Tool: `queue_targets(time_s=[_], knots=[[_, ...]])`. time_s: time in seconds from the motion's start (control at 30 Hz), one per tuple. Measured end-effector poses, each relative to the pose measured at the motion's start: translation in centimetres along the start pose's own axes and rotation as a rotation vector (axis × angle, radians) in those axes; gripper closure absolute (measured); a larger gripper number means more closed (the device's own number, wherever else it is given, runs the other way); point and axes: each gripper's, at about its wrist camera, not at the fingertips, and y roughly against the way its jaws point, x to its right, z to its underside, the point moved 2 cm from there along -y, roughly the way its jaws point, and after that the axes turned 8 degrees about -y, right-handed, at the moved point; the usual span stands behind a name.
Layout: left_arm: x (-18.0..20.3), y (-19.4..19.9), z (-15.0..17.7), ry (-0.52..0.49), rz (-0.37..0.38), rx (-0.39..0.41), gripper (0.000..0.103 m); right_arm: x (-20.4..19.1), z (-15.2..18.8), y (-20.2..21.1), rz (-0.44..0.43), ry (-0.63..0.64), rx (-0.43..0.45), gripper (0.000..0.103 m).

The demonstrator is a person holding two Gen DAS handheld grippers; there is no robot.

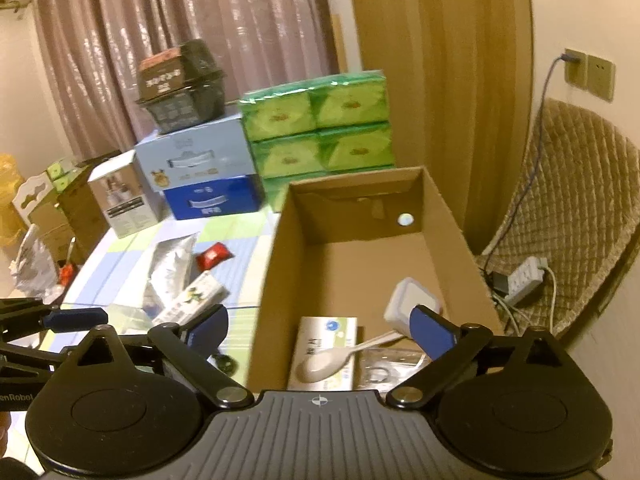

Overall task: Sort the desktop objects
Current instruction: 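Withdraw both open tools from the cardboard box, then move both open tools back over the table toward the remaining items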

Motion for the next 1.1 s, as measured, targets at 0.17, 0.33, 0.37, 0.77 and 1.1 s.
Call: queue_targets(time_s=[0.17,0.33,0.37,0.77,1.1], knots=[[-2.3,2.4,2.1,0.011,-0.036,-0.015,0.033,-2.2,0.8,0.6,-0.028,0.031,-0.008,0.002],[-5.5,4.7,4.8,0.055,-0.090,-0.035,0.022,-4.4,1.5,0.9,-0.061,0.057,-0.020,0.002],[-6.0,5.1,5.3,0.064,-0.100,-0.037,0.020,-4.8,1.7,1.0,-0.065,0.063,-0.023,0.002],[-10.3,8.5,10.1,0.136,-0.196,-0.069,0.005,-9.9,3.8,1.6,-0.165,0.157,-0.049,0.002],[-12.0,8.5,12.4,0.176,-0.217,-0.090,0.001,-12.3,7.3,-0.6,-0.205,0.169,-0.130,0.002]])
